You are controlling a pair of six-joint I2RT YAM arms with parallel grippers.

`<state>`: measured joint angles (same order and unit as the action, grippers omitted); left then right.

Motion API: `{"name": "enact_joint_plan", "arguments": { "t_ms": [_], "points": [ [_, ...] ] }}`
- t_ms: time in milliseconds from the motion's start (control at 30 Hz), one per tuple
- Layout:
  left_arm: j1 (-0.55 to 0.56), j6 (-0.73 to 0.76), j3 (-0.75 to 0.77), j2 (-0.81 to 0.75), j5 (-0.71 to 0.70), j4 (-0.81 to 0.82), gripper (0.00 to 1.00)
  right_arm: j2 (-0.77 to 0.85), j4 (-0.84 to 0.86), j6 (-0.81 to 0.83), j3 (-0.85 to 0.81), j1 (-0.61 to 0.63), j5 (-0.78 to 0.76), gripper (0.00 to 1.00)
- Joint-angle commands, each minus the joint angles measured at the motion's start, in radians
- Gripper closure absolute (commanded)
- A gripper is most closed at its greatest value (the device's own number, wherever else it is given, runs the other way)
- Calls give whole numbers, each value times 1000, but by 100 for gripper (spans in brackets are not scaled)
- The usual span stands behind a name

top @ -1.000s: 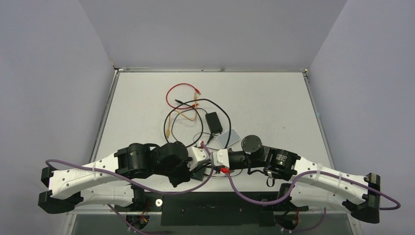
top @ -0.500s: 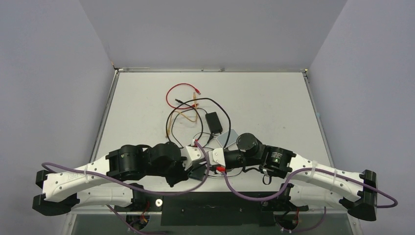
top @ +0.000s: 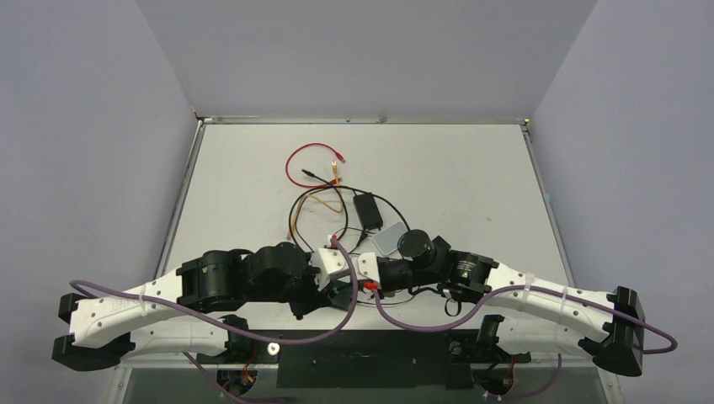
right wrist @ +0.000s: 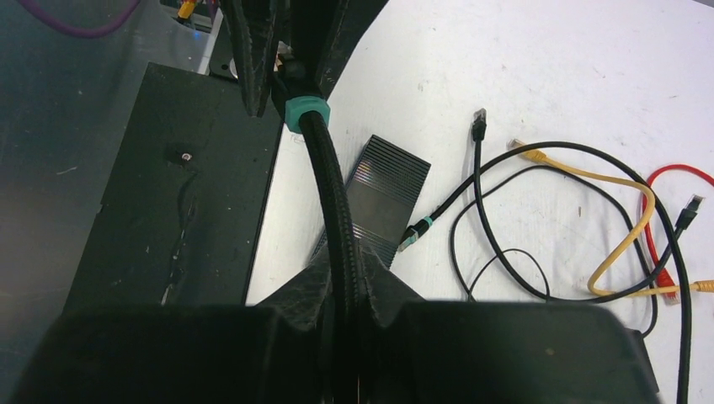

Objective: Insert the plug into the switch port
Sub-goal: Pick up the connector from the center of the board.

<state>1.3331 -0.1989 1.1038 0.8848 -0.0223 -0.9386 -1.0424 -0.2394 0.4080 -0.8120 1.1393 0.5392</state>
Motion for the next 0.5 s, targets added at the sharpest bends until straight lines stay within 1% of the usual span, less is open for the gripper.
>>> {"name": "enact_joint_plan", "arguments": {
  "t_ms": [0, 33, 100, 167, 300, 467],
  "points": [
    [3, -9, 11, -21, -66, 123, 95, 49, 119, -80, 27, 4, -4, 100],
    [3, -16, 5, -33, -85, 134, 91, 72, 129, -90, 43, 4, -21, 100],
    [3, -26, -8, -59, -102, 160, 79, 116, 157, -122, 70, 5, -48, 100],
    [3, -34, -25, -87, -106, 191, 71, 158, 175, -147, 95, 7, -75, 100],
    [2, -42, -64, -154, -97, 260, 58, 224, 142, -164, 117, 19, -136, 100],
    [2, -55, -125, -253, -71, 375, 47, 277, 100, -165, 132, 49, -191, 100]
  ]
}}
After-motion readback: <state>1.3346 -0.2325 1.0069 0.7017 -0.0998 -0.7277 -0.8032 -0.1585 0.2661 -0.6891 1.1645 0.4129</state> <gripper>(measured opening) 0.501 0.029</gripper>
